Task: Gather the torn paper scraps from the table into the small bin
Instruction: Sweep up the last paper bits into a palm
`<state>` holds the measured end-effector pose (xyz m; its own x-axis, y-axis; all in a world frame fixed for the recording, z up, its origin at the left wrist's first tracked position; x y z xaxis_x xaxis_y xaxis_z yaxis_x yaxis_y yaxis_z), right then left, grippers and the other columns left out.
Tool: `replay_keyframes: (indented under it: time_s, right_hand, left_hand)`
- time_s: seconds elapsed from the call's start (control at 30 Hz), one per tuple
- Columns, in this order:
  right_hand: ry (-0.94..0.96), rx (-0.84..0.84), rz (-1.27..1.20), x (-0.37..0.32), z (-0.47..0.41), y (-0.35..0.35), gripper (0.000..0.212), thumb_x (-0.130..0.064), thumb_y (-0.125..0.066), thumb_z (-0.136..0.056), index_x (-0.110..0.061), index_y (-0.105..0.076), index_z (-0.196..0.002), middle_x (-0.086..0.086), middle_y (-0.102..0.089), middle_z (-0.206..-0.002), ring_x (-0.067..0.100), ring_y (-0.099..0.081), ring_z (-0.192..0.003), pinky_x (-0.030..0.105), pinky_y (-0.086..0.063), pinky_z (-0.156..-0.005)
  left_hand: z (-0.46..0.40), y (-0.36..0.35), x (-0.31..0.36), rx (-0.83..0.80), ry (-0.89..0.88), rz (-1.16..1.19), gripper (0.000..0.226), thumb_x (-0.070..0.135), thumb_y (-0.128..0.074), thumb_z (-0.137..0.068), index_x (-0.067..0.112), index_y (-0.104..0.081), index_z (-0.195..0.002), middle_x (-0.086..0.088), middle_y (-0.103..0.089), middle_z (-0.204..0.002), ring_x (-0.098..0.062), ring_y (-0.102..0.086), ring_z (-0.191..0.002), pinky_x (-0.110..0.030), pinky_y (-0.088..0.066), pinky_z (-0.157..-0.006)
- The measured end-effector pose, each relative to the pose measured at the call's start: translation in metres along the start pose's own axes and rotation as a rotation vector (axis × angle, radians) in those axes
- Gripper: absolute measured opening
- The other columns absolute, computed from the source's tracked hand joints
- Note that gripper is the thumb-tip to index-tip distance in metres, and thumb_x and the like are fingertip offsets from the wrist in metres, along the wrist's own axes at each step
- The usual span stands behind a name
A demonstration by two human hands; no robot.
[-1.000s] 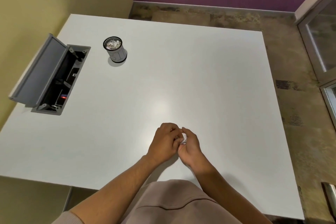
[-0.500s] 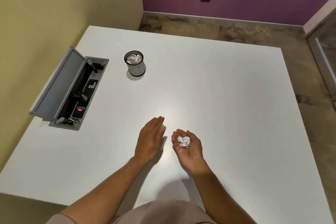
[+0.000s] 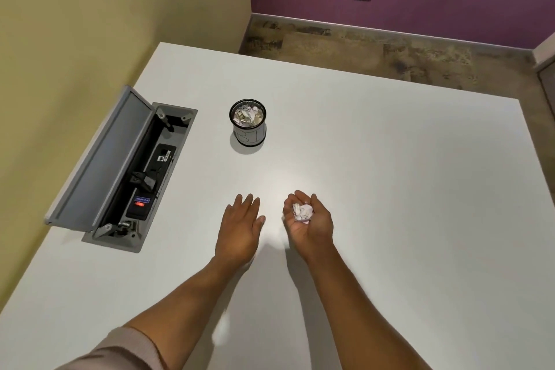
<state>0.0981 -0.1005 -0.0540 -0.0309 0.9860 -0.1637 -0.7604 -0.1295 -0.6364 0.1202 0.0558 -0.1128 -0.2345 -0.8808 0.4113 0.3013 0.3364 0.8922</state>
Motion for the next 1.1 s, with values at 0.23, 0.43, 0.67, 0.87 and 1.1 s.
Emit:
replay_keyframes:
  time_s: [0.23,0.43,0.67,0.87,1.1]
  right_hand:
    - [0.036,-0.067,0.035,0.002,-0.046,-0.077,0.036,-0.023,-0.039,-0.103,0.002,-0.060,-0.089,0.014,-0.061,-0.074,0.021,-0.064,-0.054,0.025,-0.057,-0.056]
    - [0.098,-0.143,0.090,0.008,-0.080,-0.124,0.037,-0.024,-0.035,-0.104,-0.003,-0.055,-0.082,0.009,-0.054,-0.070,0.018,-0.056,-0.057,0.029,-0.048,-0.060]
    - [0.234,-0.155,0.263,0.008,-0.102,-0.163,0.034,-0.027,-0.042,-0.103,-0.003,-0.058,-0.085,0.008,-0.054,-0.070,0.015,-0.053,-0.053,0.021,-0.043,-0.047]
    - [0.564,-0.149,0.784,0.000,-0.113,-0.201,0.037,-0.031,-0.048,-0.101,-0.009,-0.063,-0.076,0.004,-0.057,-0.068,0.014,-0.050,-0.053,0.025,-0.040,-0.047]
    - [0.778,-0.330,1.313,0.010,-0.122,-0.217,0.035,-0.031,-0.042,-0.102,-0.014,-0.066,-0.083,-0.003,-0.065,-0.087,0.011,-0.058,-0.085,0.035,-0.048,-0.087]
  left_hand:
    - [-0.014,-0.018,-0.014,0.054,-0.086,-0.127,0.053,0.042,-0.029,-0.104,0.024,-0.026,-0.153,0.002,-0.020,-0.162,-0.021,-0.011,-0.151,-0.045,-0.010,-0.123]
    - [-0.015,-0.024,-0.017,0.054,-0.091,-0.141,0.057,0.041,-0.029,-0.103,0.022,-0.020,-0.155,0.003,-0.012,-0.164,-0.019,-0.004,-0.152,-0.049,-0.013,-0.122]
    - [-0.015,-0.026,-0.018,0.059,-0.088,-0.115,0.057,0.043,-0.028,-0.103,0.024,-0.018,-0.156,0.004,-0.012,-0.164,-0.018,-0.004,-0.152,-0.049,-0.015,-0.121]
    - [-0.014,-0.027,-0.019,0.079,-0.092,-0.108,0.059,0.045,-0.031,-0.103,0.025,-0.014,-0.156,0.005,-0.010,-0.164,-0.019,-0.006,-0.152,-0.050,-0.016,-0.121]
    - [-0.015,-0.027,-0.020,0.099,-0.101,-0.099,0.059,0.046,-0.031,-0.103,0.025,-0.017,-0.156,0.004,-0.013,-0.164,-0.020,-0.009,-0.152,-0.050,-0.018,-0.120]
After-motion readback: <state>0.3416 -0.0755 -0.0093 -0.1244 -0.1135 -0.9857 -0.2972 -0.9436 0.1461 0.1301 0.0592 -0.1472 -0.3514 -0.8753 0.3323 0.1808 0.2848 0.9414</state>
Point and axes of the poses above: each hand's wrist, its own z-axis away from the middle knuckle, its own y-axis out of the back of the hand, x = y × z, the point moved 3 cm from there along -z, towards the middle knuckle
